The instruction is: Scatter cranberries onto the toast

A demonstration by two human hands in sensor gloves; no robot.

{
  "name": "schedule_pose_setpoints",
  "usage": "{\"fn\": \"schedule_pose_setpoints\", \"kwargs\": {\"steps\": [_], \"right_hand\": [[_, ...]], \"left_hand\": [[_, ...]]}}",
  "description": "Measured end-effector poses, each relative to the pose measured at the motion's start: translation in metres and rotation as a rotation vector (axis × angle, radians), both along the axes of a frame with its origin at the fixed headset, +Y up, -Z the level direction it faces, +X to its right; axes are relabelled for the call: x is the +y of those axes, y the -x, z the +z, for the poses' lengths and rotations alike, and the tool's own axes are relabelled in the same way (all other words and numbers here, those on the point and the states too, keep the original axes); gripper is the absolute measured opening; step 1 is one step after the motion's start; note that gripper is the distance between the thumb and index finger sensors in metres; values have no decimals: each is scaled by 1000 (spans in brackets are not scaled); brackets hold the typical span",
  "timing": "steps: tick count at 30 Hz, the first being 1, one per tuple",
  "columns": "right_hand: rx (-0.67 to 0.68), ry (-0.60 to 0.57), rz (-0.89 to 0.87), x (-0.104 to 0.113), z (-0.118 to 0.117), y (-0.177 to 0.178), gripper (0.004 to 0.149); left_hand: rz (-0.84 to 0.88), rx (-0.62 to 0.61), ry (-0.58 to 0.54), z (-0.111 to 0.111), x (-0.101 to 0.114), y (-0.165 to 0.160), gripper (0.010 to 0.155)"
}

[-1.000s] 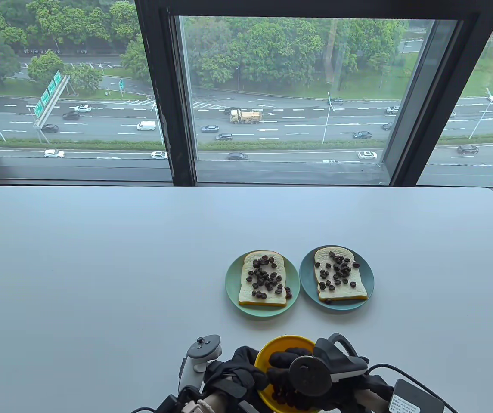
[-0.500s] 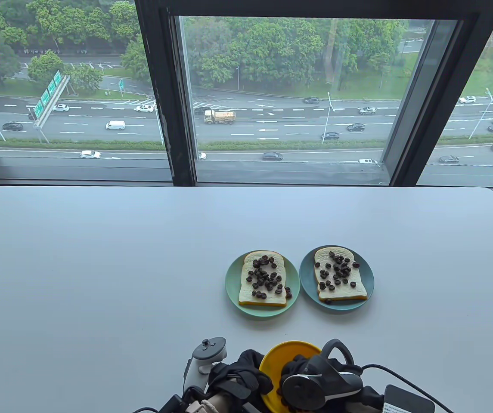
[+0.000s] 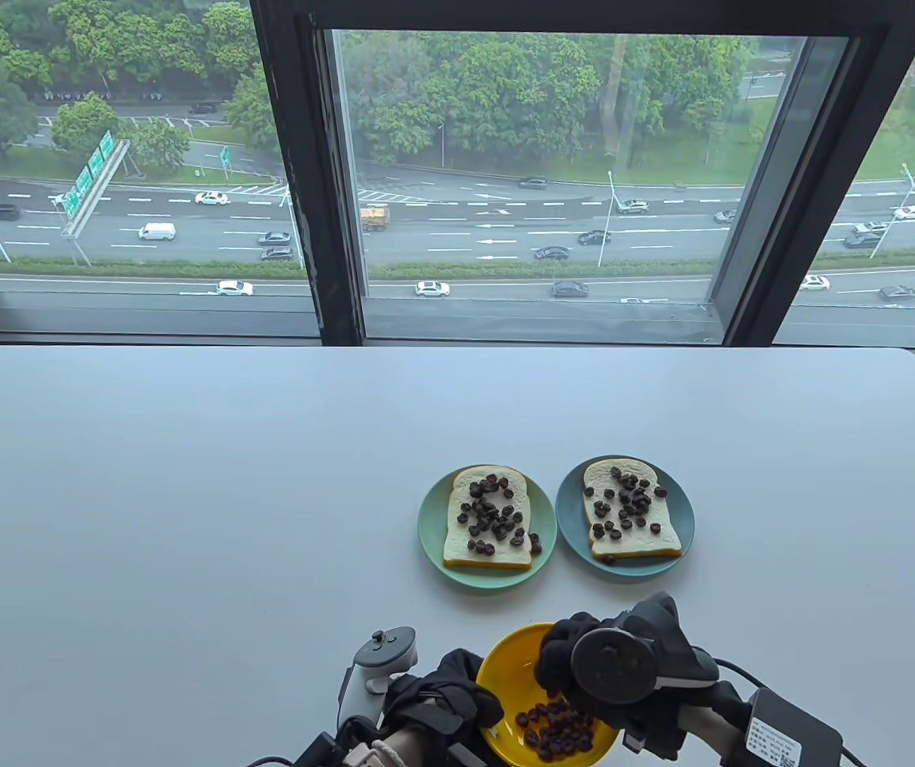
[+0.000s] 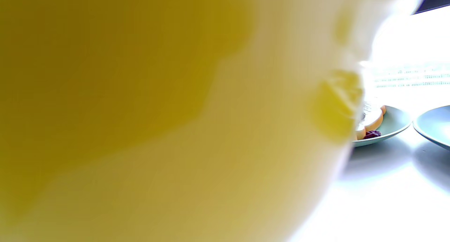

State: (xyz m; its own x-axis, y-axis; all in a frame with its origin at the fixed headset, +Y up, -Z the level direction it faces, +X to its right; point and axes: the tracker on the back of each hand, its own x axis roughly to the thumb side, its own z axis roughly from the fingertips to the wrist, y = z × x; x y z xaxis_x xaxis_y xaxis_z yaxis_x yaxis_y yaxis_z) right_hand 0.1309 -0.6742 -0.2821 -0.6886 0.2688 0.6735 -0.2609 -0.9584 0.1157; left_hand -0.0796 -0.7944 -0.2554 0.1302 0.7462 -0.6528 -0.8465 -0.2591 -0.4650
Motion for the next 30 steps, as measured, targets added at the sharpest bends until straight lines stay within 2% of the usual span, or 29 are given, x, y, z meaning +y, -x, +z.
{"fn": "schedule_pose_setpoints", "kwargs": {"steps": [3,6,8,10,13,14,18,20,23,26,30], "right_hand": [[-39,136,-123,4,-20,-15,31],[-129,209,-259,10,-42,-37,31],[-203,209,-306,13,-57,-52,31],[-317,156,-273,13,-74,-69,31],[-534,102,-199,-1,-111,-96,31],[-620,111,-187,-10,-125,-106,31],[-825,178,-194,-41,-164,-129,31],[-900,180,-165,-54,-177,-136,31],[-943,194,-82,-68,-186,-137,31],[-974,150,1,-73,-189,-135,32],[-958,186,-12,-74,-188,-135,36]], "left_hand": [[15,8,5,-2,0,0,55],[-12,-10,-4,-2,-1,0,55],[-7,-12,17,-1,-3,-1,55],[-8,-12,25,-2,-5,-1,55],[-17,-12,32,-2,-6,-1,55],[-19,-11,32,-1,-5,0,55],[-22,-9,34,-1,-5,0,55],[-26,-9,33,-1,-5,0,55],[-31,-10,37,-1,-5,1,55],[-32,-10,46,-1,-5,0,55],[-36,-10,49,-1,-5,0,55]]}}
